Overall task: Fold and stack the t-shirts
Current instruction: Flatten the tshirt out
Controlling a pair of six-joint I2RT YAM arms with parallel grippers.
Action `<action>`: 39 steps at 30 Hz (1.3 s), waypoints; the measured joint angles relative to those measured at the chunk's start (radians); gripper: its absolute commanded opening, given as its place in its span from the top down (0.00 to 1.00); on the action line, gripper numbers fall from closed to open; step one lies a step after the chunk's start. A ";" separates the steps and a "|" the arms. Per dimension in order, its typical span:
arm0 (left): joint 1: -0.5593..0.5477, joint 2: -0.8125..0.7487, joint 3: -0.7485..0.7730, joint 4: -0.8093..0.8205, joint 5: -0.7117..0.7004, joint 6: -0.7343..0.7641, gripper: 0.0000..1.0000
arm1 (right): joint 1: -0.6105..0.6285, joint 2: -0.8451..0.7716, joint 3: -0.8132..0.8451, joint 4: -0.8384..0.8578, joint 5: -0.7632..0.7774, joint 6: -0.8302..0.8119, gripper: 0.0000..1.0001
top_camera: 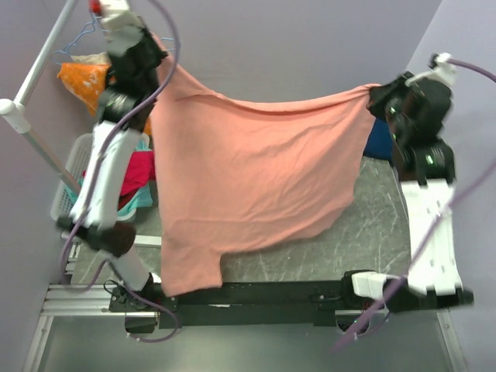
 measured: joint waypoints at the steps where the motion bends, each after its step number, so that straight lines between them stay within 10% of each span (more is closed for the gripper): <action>1: 0.018 0.077 0.043 -0.017 0.014 -0.011 0.99 | -0.010 0.051 0.011 0.011 -0.005 0.000 1.00; 8: 0.106 0.428 0.231 -0.027 0.117 -0.049 0.99 | -0.091 0.354 0.219 0.035 -0.082 0.005 1.00; 18: 0.158 0.216 0.114 0.156 0.286 -0.071 0.99 | -0.127 0.244 0.086 0.187 -0.137 0.011 1.00; 29: 0.048 -0.288 -0.520 0.178 0.418 -0.106 0.99 | -0.131 -0.068 -0.460 0.234 -0.233 0.035 1.00; 39: -0.179 -0.383 -1.239 -0.312 0.352 -0.427 0.99 | -0.078 -0.113 -0.984 -0.016 -0.297 0.120 1.00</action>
